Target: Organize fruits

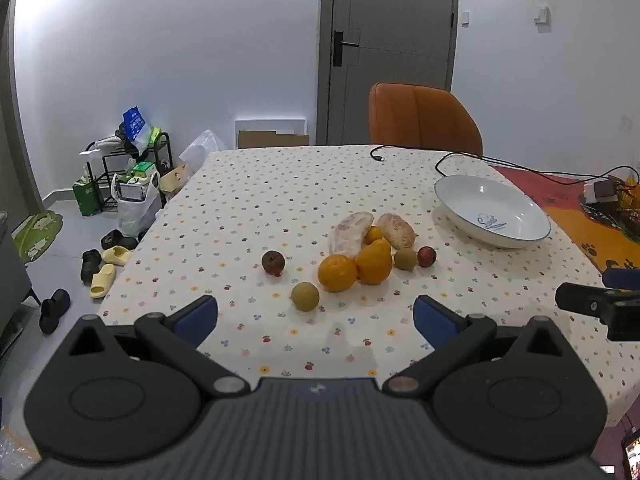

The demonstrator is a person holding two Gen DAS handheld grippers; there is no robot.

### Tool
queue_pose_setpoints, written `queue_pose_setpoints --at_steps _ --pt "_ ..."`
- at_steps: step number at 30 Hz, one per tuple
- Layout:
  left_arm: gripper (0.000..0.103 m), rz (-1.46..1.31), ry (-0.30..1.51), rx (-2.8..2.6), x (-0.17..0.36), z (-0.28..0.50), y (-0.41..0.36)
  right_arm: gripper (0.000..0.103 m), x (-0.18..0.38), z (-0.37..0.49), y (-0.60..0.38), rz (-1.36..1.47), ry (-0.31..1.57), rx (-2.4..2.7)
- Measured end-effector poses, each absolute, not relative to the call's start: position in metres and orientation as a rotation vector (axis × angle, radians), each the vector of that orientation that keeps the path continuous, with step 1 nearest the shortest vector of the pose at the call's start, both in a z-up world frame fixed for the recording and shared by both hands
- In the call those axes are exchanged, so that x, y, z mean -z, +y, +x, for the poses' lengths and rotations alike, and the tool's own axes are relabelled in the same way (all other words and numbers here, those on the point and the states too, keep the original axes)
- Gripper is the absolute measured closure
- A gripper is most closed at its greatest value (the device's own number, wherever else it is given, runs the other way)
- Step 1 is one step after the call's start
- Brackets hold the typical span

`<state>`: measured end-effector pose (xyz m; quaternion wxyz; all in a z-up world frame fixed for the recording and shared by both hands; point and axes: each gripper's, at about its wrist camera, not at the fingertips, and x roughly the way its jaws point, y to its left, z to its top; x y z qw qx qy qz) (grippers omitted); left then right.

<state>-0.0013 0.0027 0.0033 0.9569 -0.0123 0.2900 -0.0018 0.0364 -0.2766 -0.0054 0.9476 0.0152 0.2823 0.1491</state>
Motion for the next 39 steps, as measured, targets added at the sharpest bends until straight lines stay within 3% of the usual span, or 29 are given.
queue_pose_setpoints --at_steps 39 --pt "0.000 -0.019 0.568 -0.012 -0.0045 -0.0068 0.0036 0.000 0.0062 0.0335 -0.2804 0.017 0.582 -0.269"
